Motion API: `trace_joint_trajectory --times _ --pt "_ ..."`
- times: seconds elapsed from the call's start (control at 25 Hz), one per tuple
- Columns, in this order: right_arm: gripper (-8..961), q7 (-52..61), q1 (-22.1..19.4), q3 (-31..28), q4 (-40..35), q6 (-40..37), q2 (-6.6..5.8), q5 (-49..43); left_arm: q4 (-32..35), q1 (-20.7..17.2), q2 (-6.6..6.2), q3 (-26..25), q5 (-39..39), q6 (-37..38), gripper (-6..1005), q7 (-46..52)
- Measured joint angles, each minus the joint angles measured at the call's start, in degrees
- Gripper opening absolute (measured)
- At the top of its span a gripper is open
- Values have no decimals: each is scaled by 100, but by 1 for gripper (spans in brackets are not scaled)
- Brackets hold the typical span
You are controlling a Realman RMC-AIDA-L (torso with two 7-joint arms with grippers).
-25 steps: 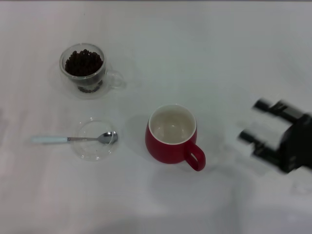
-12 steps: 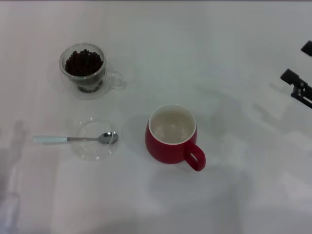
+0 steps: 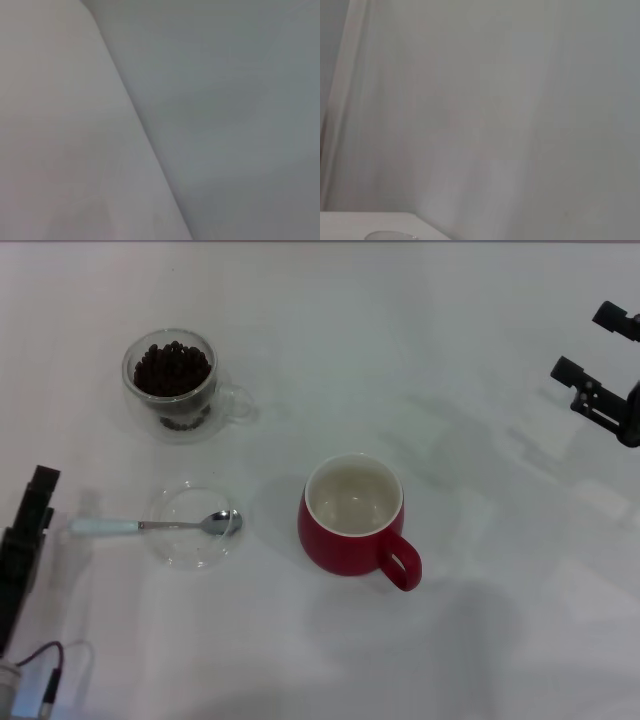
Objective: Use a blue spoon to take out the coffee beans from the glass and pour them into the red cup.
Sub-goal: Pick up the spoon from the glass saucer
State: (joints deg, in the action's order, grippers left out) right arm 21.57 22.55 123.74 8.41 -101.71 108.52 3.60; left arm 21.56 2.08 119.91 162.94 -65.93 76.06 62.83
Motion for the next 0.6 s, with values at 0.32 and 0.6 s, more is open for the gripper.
trace_joint_trajectory --times 0.32,0.6 --pt "705 -10 72 0 -1 135 -37 49 199 -36 22 0 150 -277 847 -34" --pt "705 -53 106 0 24 241 -42 53 260 46 31 0 334 -366 848 -69"
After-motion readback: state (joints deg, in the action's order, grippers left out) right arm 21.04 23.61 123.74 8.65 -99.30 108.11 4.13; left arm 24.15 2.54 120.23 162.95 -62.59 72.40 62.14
